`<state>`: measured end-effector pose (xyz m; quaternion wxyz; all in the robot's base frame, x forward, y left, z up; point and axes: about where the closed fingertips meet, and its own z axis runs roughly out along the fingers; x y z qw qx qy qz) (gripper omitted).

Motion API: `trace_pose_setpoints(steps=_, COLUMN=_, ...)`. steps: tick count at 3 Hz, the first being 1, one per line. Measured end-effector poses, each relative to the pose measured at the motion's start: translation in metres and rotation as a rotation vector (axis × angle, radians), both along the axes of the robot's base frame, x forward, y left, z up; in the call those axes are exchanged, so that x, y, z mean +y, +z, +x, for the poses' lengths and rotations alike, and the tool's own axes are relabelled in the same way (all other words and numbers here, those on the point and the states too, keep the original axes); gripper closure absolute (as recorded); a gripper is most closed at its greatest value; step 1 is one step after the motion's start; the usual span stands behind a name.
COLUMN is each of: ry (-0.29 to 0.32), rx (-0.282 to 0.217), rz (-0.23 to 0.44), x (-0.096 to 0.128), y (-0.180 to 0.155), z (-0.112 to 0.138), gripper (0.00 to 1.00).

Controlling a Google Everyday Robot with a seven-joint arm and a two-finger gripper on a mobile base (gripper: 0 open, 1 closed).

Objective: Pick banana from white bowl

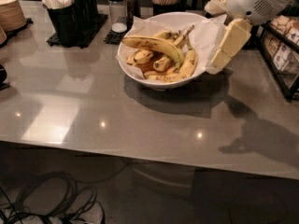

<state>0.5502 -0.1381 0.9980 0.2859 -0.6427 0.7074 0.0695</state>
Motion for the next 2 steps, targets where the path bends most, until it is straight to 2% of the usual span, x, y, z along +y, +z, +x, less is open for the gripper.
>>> trace_pose_setpoints(steps=1, ry=0.068, rx=-0.016, rz=0.046, x=0.026, y=0.004, z=0.043, gripper=0.00)
trace_pose_setpoints(steps=2, ry=0.126, rx=-0.004, rz=0.074, x=0.051, y=0.000, z=0.078, gripper=0.00)
